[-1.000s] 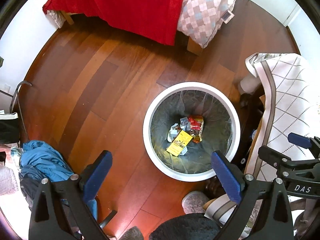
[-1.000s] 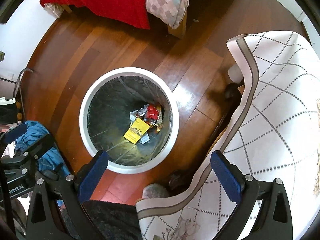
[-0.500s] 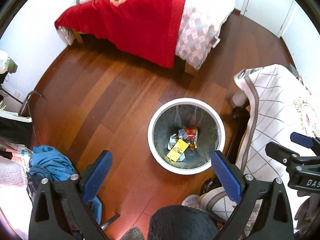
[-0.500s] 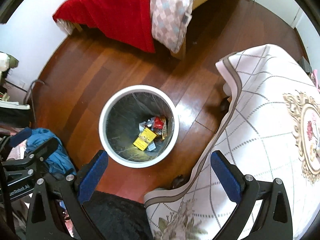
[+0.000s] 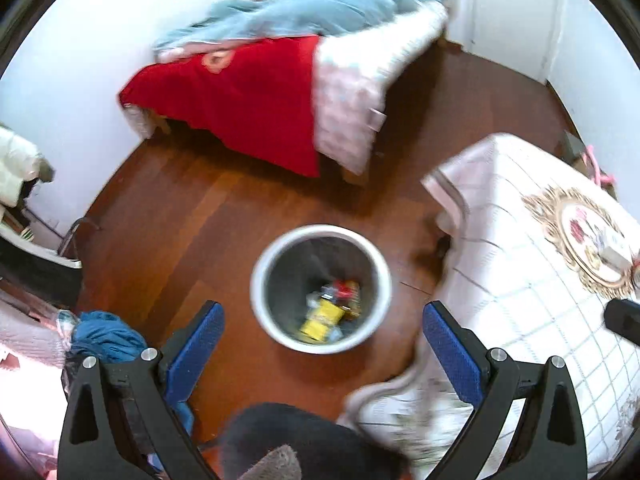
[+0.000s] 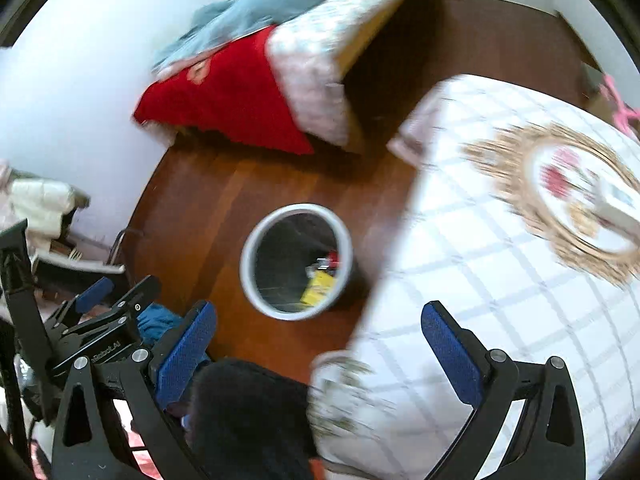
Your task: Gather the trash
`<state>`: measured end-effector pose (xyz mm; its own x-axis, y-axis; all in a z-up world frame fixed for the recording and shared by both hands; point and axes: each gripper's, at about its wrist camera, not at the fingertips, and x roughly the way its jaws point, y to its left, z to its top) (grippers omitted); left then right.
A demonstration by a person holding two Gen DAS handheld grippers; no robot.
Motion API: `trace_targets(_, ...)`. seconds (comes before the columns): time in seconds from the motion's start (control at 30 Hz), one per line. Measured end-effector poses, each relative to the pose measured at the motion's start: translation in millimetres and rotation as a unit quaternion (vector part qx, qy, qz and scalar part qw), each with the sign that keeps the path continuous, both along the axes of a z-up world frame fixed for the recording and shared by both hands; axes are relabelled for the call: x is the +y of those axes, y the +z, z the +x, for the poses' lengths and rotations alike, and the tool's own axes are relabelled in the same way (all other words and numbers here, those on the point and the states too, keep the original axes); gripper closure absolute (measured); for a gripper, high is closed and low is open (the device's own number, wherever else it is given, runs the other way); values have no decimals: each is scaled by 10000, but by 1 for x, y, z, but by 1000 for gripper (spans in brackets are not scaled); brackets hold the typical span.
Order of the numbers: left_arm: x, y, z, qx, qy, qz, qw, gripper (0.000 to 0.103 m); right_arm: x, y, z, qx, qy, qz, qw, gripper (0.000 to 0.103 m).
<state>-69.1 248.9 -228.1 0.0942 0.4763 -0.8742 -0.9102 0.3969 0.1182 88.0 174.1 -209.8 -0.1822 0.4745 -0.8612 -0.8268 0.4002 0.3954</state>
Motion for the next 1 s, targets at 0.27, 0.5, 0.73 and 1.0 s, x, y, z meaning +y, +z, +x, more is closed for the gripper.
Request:
trace_targets(0.27,-52,-66,170,326,-931,-273,9948,2,-116,-26,177,-371,-1876,-862,9777,0)
trace_targets(0.5,-68,-104,267,944,-1823,-172,9786,2,-179,-66,346,-361,-3464,-1412,9267,0)
trace_targets(0.73,-75,-86,322,1096,-2803,85,9536,2,-160,-120,417,163,-3693,-1518,9167,0)
trace_targets(1.0,-113,-66,418,1029,-5147,-156,8510,3,-168,-133,410,30,-3196,-1628,9335,19)
